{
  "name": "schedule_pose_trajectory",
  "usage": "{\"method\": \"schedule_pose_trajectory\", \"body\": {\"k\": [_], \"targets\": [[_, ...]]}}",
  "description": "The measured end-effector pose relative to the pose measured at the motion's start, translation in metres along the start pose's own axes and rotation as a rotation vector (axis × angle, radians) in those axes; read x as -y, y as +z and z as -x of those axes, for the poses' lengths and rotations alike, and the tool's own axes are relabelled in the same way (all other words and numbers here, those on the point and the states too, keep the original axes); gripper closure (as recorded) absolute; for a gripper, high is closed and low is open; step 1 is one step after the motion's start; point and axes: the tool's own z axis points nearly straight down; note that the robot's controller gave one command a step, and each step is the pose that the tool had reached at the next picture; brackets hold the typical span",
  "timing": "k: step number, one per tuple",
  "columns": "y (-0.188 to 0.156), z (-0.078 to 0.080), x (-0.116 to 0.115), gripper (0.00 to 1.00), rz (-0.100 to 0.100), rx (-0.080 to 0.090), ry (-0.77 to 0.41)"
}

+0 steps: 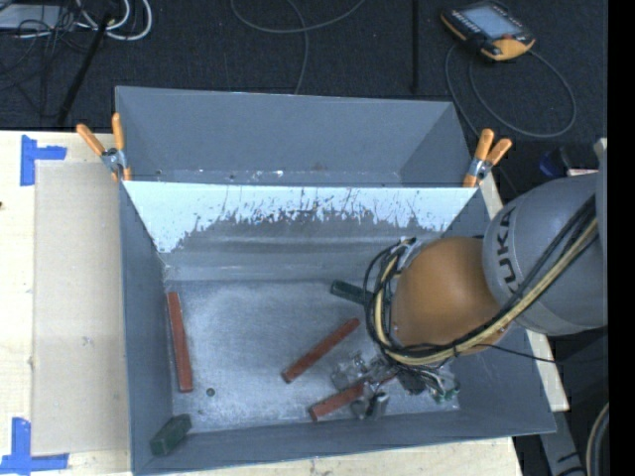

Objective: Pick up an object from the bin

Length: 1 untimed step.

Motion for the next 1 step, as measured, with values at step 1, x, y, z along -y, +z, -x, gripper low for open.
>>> {"method": "schedule_pose_trajectory", "body": {"k": [1], "targets": [[-0.1544,0.0185,-0.0089,1.00,0.001,-0.004,0.052]]}}
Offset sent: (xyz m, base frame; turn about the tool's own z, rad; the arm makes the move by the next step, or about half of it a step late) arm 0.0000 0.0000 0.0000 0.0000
